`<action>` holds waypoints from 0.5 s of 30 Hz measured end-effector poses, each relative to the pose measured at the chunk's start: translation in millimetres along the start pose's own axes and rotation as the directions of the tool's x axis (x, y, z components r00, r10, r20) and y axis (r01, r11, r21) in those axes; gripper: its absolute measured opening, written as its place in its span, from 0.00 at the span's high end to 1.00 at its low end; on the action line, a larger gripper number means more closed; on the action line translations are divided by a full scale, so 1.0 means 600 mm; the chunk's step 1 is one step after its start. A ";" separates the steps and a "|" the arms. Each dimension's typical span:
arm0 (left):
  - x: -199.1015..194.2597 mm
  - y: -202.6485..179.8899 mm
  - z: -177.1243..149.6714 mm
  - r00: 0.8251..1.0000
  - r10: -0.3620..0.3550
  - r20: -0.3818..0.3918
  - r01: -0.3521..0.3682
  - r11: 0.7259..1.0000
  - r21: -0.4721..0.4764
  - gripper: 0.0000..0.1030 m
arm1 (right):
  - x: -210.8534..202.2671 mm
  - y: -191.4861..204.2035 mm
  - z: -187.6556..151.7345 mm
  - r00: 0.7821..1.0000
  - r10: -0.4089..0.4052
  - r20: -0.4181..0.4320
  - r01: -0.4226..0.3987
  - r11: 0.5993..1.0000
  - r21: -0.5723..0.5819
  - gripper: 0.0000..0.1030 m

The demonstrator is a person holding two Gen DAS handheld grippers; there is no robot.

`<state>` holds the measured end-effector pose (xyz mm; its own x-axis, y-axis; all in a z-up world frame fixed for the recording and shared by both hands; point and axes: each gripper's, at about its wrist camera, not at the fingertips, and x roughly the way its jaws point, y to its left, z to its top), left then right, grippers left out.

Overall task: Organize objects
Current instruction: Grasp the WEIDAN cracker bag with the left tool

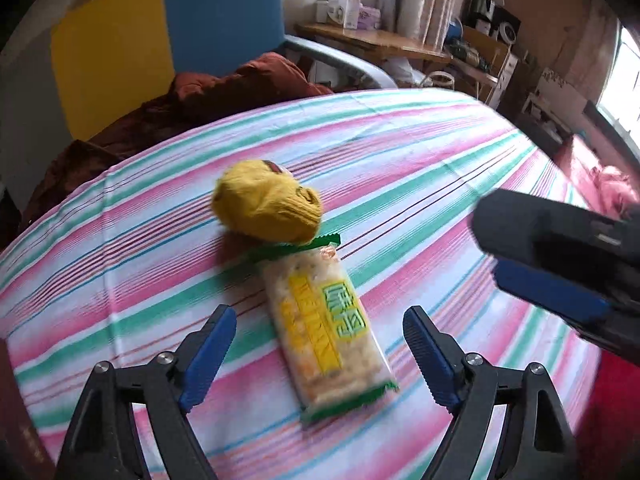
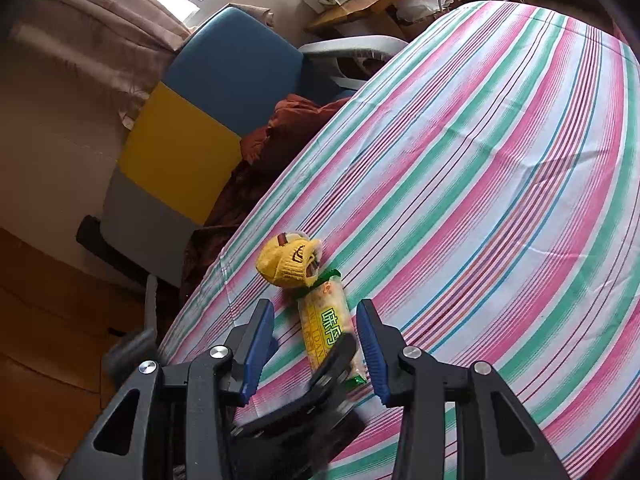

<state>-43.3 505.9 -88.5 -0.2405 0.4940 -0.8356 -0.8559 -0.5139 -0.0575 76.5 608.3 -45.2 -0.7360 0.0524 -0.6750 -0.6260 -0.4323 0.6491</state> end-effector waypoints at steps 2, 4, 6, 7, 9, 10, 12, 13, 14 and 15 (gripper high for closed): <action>0.026 0.002 0.002 0.999 0.042 -0.021 -0.042 0.999 0.004 0.18 | 0.004 -0.001 0.001 1.000 -0.008 -0.004 0.008 1.000 0.002 0.58; 0.039 0.012 -0.005 0.999 0.042 -0.008 -0.043 0.999 -0.016 0.24 | 0.008 -0.003 0.001 1.000 -0.016 -0.007 0.016 1.000 0.006 0.58; 0.029 0.015 -0.017 0.997 0.061 0.045 -0.061 0.998 0.003 0.38 | 0.010 -0.005 0.001 1.000 -0.022 -0.011 0.022 1.000 0.010 0.58; 0.024 0.017 -0.021 0.997 0.056 0.055 -0.056 0.998 0.005 0.53 | 0.012 -0.006 0.001 1.000 -0.024 -0.012 0.024 1.000 0.011 0.58; 0.014 0.025 -0.031 0.997 0.047 0.062 -0.047 0.999 -0.008 0.54 | 0.013 -0.007 0.001 0.999 -0.034 -0.013 0.034 0.999 0.008 0.58; 0.006 0.030 -0.040 0.997 0.046 0.069 -0.045 0.999 -0.017 0.54 | 0.013 -0.007 0.000 0.999 -0.039 -0.015 0.039 0.999 0.008 0.58; -0.008 0.035 -0.060 0.996 0.046 0.081 -0.043 0.999 -0.029 0.54 | 0.019 -0.009 0.000 0.998 -0.050 -0.029 0.050 0.999 0.009 0.58; -0.016 0.038 -0.071 0.996 0.042 0.084 -0.039 0.998 -0.041 0.54 | 0.023 -0.010 -0.001 0.998 -0.055 -0.040 0.056 0.998 0.011 0.58; -0.026 0.042 -0.082 0.995 0.041 0.087 -0.036 0.998 -0.054 0.54 | 0.026 -0.011 -0.002 0.997 -0.059 -0.049 0.060 0.998 0.012 0.58; -0.038 0.048 -0.098 0.995 0.039 0.091 -0.032 0.997 -0.072 0.54 | 0.028 -0.011 -0.003 0.996 -0.065 -0.057 0.065 0.998 0.011 0.58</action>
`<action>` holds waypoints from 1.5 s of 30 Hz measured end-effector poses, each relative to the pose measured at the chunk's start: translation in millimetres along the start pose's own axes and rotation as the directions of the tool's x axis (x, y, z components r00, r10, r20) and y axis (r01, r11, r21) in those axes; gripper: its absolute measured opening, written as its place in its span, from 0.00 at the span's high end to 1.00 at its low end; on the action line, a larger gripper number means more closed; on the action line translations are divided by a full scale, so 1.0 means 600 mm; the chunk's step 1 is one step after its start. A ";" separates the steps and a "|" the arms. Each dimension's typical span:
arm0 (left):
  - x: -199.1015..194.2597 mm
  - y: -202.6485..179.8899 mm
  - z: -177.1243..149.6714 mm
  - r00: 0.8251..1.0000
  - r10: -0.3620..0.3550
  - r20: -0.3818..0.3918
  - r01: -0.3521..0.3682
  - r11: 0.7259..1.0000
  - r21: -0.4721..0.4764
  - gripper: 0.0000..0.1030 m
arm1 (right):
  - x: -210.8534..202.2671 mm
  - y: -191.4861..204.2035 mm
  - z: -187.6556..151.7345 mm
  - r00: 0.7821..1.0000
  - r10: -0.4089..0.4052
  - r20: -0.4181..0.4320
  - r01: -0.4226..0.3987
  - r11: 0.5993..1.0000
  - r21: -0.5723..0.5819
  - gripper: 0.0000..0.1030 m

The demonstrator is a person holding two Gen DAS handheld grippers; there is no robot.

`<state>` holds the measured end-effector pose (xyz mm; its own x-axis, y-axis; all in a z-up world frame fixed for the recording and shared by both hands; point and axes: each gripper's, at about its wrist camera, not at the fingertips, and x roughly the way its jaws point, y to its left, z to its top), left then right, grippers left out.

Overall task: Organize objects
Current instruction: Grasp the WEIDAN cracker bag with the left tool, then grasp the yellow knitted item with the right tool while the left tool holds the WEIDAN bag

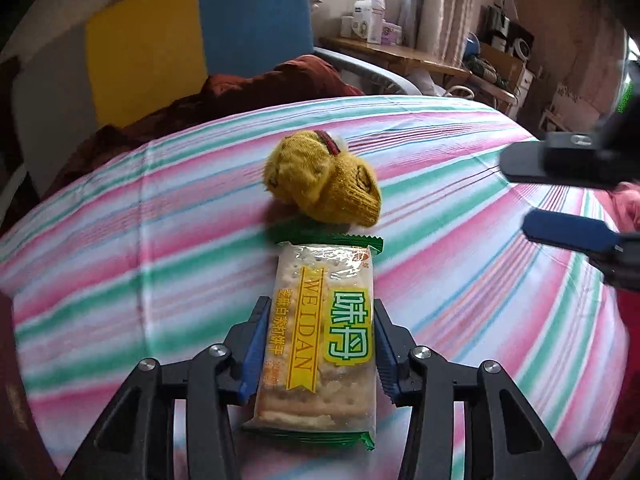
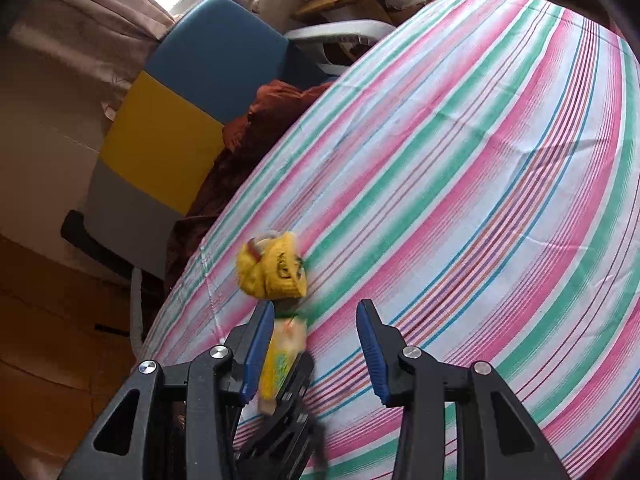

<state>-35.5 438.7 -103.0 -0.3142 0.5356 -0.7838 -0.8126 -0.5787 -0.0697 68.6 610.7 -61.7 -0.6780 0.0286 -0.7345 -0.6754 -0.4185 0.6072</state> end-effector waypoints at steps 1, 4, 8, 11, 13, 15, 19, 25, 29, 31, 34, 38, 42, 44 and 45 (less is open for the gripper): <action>-0.005 0.005 -0.011 1.000 -0.005 0.000 0.005 1.000 -0.013 0.54 | 0.002 0.000 -0.001 1.000 -0.008 -0.005 0.008 1.000 -0.004 0.58; -0.041 0.021 -0.049 1.000 -0.024 -0.004 0.024 0.998 -0.056 0.54 | 0.009 0.006 -0.002 0.999 -0.027 -0.020 0.026 0.999 -0.026 0.58; -0.082 0.029 -0.104 1.000 0.005 0.024 -0.004 0.999 -0.033 0.54 | 0.024 0.014 -0.009 0.997 -0.038 -0.062 0.035 0.998 -0.061 0.58; -0.090 0.034 -0.120 0.999 0.002 0.039 0.000 0.999 -0.032 0.54 | 0.034 0.019 -0.014 0.995 -0.053 -0.086 0.045 0.995 -0.089 0.58; -0.087 0.030 -0.124 0.999 0.011 0.051 -0.010 1.000 -0.020 0.54 | 0.040 0.021 -0.018 0.993 -0.065 -0.097 0.055 0.993 -0.101 0.58; -0.085 0.026 -0.123 0.999 0.016 0.052 -0.016 1.000 -0.009 0.53 | 0.045 0.022 -0.020 0.991 -0.075 -0.106 0.064 0.992 -0.105 0.58; -0.081 0.033 -0.115 0.999 -0.002 0.054 0.003 1.000 -0.022 0.53 | 0.053 0.020 -0.024 0.988 -0.099 -0.122 0.086 0.991 -0.107 0.58; -0.077 0.033 -0.115 0.998 -0.006 0.062 0.007 1.000 -0.024 0.53 | 0.057 0.027 -0.028 0.984 -0.147 -0.100 0.132 0.981 -0.145 0.58; -0.076 0.032 -0.116 0.998 -0.004 0.069 0.006 1.000 -0.023 0.53 | 0.061 0.037 -0.033 0.981 -0.169 -0.091 0.151 0.972 -0.180 0.58; -0.076 0.034 -0.116 0.997 -0.012 0.071 0.014 0.999 -0.030 0.53 | 0.061 0.042 -0.037 0.981 -0.176 -0.085 0.157 0.967 -0.199 0.58; -0.075 0.034 -0.116 0.997 -0.014 0.073 0.017 0.999 -0.033 0.53 | 0.063 0.049 -0.043 0.981 -0.169 -0.093 0.145 0.964 -0.221 0.58; -0.074 0.035 -0.115 0.997 -0.017 0.074 0.020 0.999 -0.036 0.53 | 0.076 0.056 -0.045 0.982 -0.154 -0.112 0.126 0.966 -0.228 0.58; -0.073 0.034 -0.115 0.997 -0.020 0.075 0.023 0.999 -0.039 0.53 | 0.087 0.081 -0.034 0.982 -0.151 -0.113 0.114 0.952 -0.284 0.49; -0.073 0.036 -0.116 0.997 -0.026 0.077 0.029 0.999 -0.044 0.53 | 0.101 0.099 -0.025 0.982 -0.139 -0.126 0.094 0.946 -0.311 0.42; -0.073 0.037 -0.115 0.997 -0.029 0.077 0.033 0.998 -0.047 0.53 | 0.109 0.110 -0.019 0.982 -0.139 -0.125 0.092 0.941 -0.325 0.39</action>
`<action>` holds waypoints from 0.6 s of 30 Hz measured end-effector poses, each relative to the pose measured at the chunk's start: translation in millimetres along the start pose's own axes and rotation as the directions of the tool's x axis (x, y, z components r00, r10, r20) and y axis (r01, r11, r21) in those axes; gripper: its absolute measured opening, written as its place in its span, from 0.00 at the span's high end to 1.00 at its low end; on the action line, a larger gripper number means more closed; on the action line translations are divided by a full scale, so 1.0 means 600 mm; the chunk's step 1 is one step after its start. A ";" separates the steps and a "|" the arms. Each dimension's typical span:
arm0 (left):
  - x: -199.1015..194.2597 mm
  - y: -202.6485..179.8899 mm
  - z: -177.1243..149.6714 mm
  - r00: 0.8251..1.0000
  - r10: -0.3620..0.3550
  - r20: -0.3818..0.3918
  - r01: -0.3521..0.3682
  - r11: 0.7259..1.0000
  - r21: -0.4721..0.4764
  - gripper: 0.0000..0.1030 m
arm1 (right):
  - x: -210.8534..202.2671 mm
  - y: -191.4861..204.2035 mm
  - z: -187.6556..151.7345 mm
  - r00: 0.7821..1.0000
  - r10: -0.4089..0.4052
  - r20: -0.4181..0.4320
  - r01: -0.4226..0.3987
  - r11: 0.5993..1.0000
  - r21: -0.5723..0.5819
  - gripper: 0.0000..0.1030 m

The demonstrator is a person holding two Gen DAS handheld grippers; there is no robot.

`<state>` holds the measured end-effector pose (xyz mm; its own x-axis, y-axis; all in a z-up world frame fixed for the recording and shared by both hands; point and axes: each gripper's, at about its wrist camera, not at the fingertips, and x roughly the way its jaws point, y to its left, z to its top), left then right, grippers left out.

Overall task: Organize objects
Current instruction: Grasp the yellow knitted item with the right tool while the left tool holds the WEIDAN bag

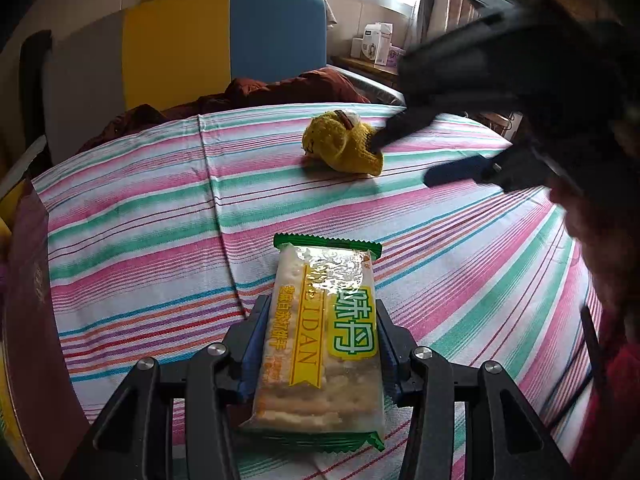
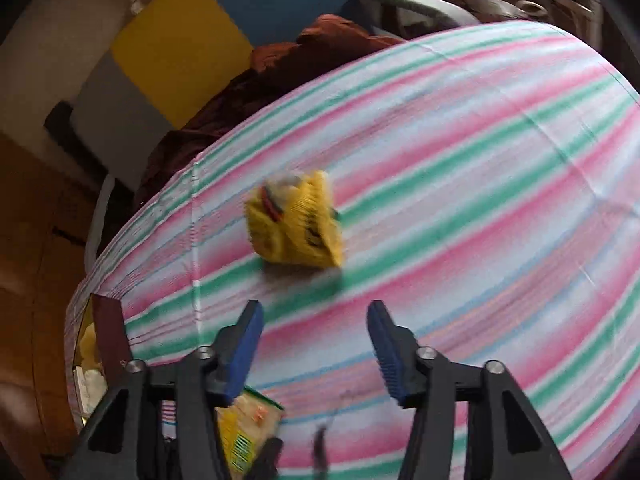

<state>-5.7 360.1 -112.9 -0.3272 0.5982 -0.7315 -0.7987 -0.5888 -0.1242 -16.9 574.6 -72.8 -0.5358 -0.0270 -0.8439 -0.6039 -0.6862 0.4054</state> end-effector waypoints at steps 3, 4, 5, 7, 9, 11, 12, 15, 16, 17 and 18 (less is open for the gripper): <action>-0.002 0.002 -0.002 1.000 -0.009 0.002 0.009 1.000 -0.008 0.53 | 0.017 0.022 0.028 0.999 -0.043 0.013 0.043 0.998 -0.044 0.38; -0.002 0.003 -0.002 1.000 -0.012 0.003 0.012 1.000 -0.011 0.53 | 0.025 0.028 0.039 0.998 -0.058 0.013 0.058 0.997 -0.054 0.38; -0.002 0.004 -0.002 1.000 -0.015 0.003 0.015 1.000 -0.014 0.53 | 0.034 0.033 0.048 0.997 -0.075 0.009 0.075 0.995 -0.067 0.37; -0.004 0.005 -0.004 1.000 -0.020 0.004 0.020 1.000 -0.018 0.53 | 0.056 0.047 0.064 0.991 -0.131 0.007 0.131 0.985 -0.109 0.36; -0.004 0.006 -0.005 1.000 -0.022 0.005 0.022 1.000 -0.020 0.53 | 0.075 0.053 0.076 0.983 -0.184 0.010 0.184 0.973 -0.139 0.36; -0.005 0.008 -0.006 1.000 -0.026 0.005 0.026 0.999 -0.023 0.53 | 0.095 0.054 0.085 0.982 -0.190 -0.013 0.186 0.971 -0.153 0.26; -0.005 0.008 -0.005 1.000 -0.027 0.005 0.027 0.999 -0.023 0.53 | 0.104 0.055 0.088 0.981 -0.190 -0.025 0.184 0.970 -0.160 0.25; -0.006 0.008 -0.005 1.000 -0.027 0.006 0.027 0.999 -0.023 0.53 | 0.116 0.062 0.086 0.985 -0.165 -0.050 0.152 0.968 -0.199 0.46; -0.006 0.008 -0.005 1.000 -0.027 0.006 0.027 0.999 -0.023 0.53 | 0.115 0.065 0.083 0.986 -0.159 -0.056 0.145 0.967 -0.208 0.52; -0.006 0.008 -0.005 1.000 -0.026 0.006 0.026 0.999 -0.023 0.53 | 0.109 0.068 0.077 0.985 -0.161 -0.053 0.146 0.965 -0.219 0.55; -0.006 0.008 -0.005 1.000 -0.027 0.006 0.027 0.999 -0.023 0.53 | 0.101 0.072 0.069 0.983 -0.175 -0.048 0.159 0.959 -0.236 0.60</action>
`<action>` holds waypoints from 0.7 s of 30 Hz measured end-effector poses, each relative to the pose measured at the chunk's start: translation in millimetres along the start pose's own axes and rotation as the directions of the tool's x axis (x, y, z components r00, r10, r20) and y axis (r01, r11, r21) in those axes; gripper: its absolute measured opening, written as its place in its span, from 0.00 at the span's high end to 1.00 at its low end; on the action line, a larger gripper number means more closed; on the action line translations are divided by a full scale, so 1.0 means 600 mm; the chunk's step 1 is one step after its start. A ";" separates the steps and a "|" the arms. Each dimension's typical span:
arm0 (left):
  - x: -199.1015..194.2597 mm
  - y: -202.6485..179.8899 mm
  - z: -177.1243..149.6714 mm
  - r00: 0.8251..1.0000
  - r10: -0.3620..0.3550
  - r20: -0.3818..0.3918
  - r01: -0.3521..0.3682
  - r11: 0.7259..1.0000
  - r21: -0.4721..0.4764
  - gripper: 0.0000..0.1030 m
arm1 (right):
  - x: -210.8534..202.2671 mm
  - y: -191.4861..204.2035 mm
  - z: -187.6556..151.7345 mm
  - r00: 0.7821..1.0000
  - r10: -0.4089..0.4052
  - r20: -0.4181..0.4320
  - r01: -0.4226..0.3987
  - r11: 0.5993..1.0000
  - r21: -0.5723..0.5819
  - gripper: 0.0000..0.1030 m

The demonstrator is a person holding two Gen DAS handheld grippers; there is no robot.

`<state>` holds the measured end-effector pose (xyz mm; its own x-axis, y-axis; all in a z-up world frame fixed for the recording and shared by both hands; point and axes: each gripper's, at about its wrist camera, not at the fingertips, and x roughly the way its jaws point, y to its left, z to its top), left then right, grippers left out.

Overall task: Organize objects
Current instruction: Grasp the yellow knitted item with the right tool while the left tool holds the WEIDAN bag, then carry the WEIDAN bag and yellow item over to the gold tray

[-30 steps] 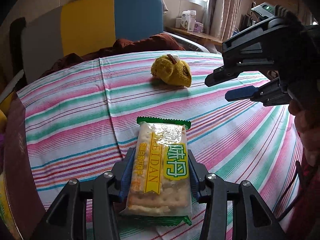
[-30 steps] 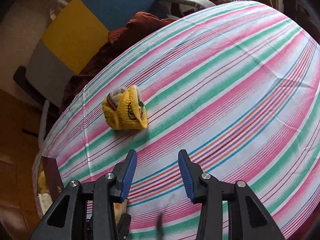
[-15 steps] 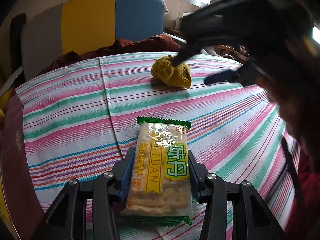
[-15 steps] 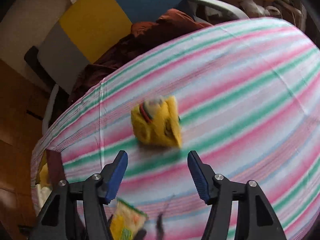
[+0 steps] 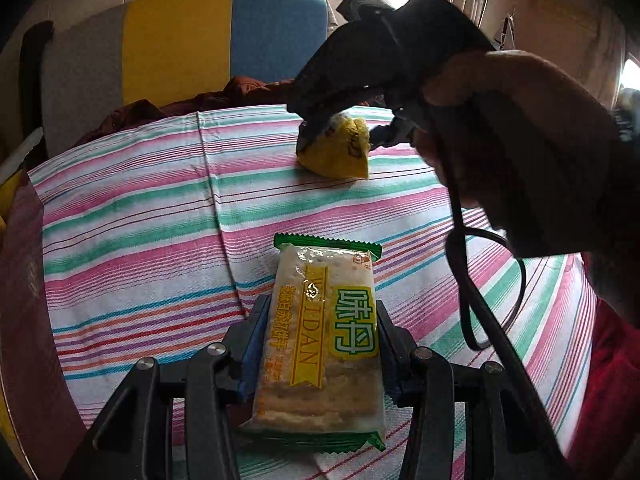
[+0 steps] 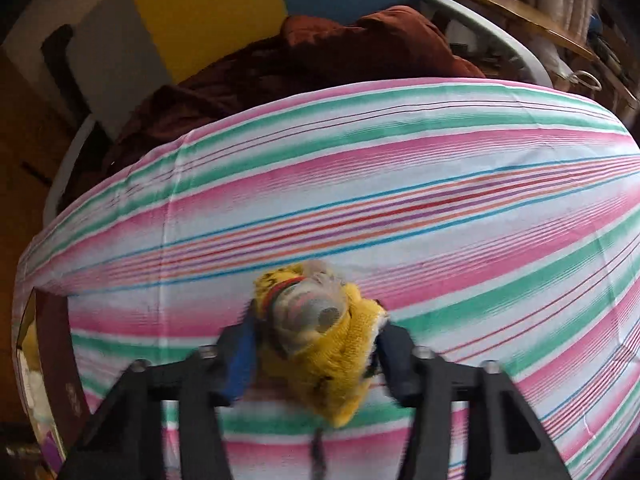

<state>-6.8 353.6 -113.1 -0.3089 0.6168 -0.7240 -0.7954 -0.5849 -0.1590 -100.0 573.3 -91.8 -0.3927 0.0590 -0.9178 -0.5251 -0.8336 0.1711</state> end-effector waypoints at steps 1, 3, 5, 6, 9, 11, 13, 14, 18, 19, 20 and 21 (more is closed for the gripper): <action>0.000 0.000 0.000 1.000 0.000 0.000 0.000 1.000 0.001 0.53 | -0.010 0.003 -0.012 1.000 -0.011 -0.001 0.011 1.000 -0.017 0.60; -0.004 -0.003 -0.003 1.000 -0.001 0.001 0.001 1.000 0.000 0.53 | -0.029 0.004 -0.038 1.000 0.004 -0.009 -0.004 1.000 -0.024 0.61; -0.005 -0.001 -0.004 1.000 -0.004 0.002 0.004 1.000 -0.003 0.53 | -0.048 -0.002 -0.076 1.000 0.008 -0.023 -0.008 1.000 -0.016 0.60; -0.006 -0.001 -0.004 1.000 -0.004 0.002 0.004 1.000 -0.003 0.53 | -0.054 -0.005 -0.093 1.000 0.011 -0.030 -0.011 1.000 -0.005 0.60; -0.009 -0.001 -0.005 1.000 -0.002 0.003 0.002 1.000 -0.001 0.53 | -0.073 -0.030 -0.144 0.999 0.030 -0.046 -0.027 0.998 0.062 0.60; -0.010 -0.001 -0.005 1.000 -0.001 0.002 0.001 1.000 0.000 0.53 | -0.083 -0.048 -0.161 0.999 0.024 -0.043 -0.019 0.994 0.110 0.60; -0.009 -0.001 -0.006 1.000 0.003 0.002 -0.003 1.000 0.004 0.53 | -0.089 -0.065 -0.170 0.999 0.021 -0.037 -0.014 0.987 0.162 0.60; -0.008 -0.002 -0.005 1.000 0.003 0.002 -0.003 1.000 0.004 0.53 | -0.087 -0.074 -0.170 0.999 0.022 -0.033 -0.015 0.982 0.186 0.60; -0.009 -0.003 -0.004 1.000 0.006 0.002 -0.006 1.000 0.007 0.53 | -0.075 -0.086 -0.163 0.998 0.043 -0.041 -0.033 0.974 0.222 0.60; -0.009 -0.004 -0.005 1.000 0.008 0.002 -0.008 1.000 0.008 0.53 | -0.075 -0.083 -0.161 0.999 0.034 -0.039 -0.025 0.978 0.209 0.60; -0.009 -0.005 -0.005 1.000 0.009 0.001 -0.009 1.000 0.010 0.53 | -0.075 -0.081 -0.160 0.999 0.030 -0.040 -0.021 0.979 0.201 0.60; -0.009 -0.006 -0.006 1.000 0.011 0.001 -0.011 1.000 0.011 0.53 | -0.075 -0.078 -0.160 0.999 0.027 -0.041 -0.018 0.981 0.194 0.60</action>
<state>-0.7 350.5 -110.9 -0.3180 0.6108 -0.7251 -0.7979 -0.5855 -0.1433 14.7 557.2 -93.0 -0.3753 0.0142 -0.9268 -0.6546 -0.7120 0.2541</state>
